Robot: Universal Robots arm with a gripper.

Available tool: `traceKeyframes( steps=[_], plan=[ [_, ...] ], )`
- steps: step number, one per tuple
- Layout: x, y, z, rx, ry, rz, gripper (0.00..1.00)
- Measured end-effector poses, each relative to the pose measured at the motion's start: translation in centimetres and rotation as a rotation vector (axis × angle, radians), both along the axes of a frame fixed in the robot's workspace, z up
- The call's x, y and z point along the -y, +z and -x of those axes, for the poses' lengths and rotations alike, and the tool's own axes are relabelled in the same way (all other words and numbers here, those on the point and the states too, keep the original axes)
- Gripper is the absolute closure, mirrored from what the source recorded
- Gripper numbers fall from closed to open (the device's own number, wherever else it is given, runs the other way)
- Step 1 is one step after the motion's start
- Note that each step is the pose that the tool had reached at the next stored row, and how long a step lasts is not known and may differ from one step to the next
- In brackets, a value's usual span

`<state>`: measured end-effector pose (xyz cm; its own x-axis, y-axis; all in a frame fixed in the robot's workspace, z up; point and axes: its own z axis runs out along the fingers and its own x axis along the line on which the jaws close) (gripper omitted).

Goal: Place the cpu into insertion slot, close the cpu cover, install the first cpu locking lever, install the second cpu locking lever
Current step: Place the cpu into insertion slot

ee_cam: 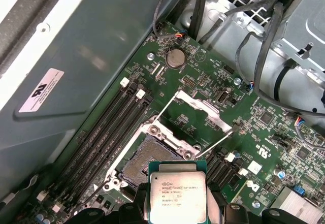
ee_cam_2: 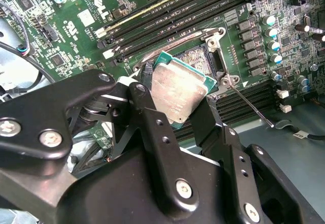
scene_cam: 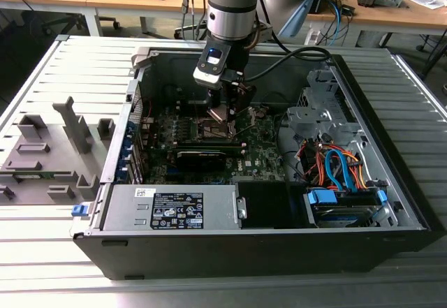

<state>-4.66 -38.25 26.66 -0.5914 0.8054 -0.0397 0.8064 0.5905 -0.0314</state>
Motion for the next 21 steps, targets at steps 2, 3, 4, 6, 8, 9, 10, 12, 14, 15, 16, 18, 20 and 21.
traceKeyframes(
  steps=[2,3,4,6,8,9,10,12,14,15,16,18,20,21],
  plan=[
    [0.0,0.0,0.0,0.0,-0.002,0.0,0.46],
    [0.0,0.0,0.0,0.0,-0.002,0.0,0.46],
    [0.0,0.0,0.0,0.0,-0.003,0.0,0.46],
    [0.0,0.0,0.0,0.0,-0.005,0.0,0.46],
    [0.0,0.0,0.0,0.0,-0.007,0.0,0.46],
    [0.0,0.0,0.0,0.0,-0.008,0.0,0.46],
    [0.0,0.0,0.0,0.0,-0.009,0.0,0.46],
    [0.0,0.0,0.0,0.0,-0.01,0.0,0.46],
    [0.0,0.0,0.0,0.0,-0.011,0.0,0.46],
    [0.0,0.0,0.0,0.0,-0.012,0.0,0.46],
    [0.0,0.0,0.0,0.0,-0.012,0.0,0.46],
    [0.0,0.0,0.0,0.0,-0.013,0.0,0.46],
    [0.0,0.0,0.0,0.0,-0.015,0.0,0.46],
    [0.0,0.0,0.0,0.0,-0.015,0.0,0.46]
  ],
)
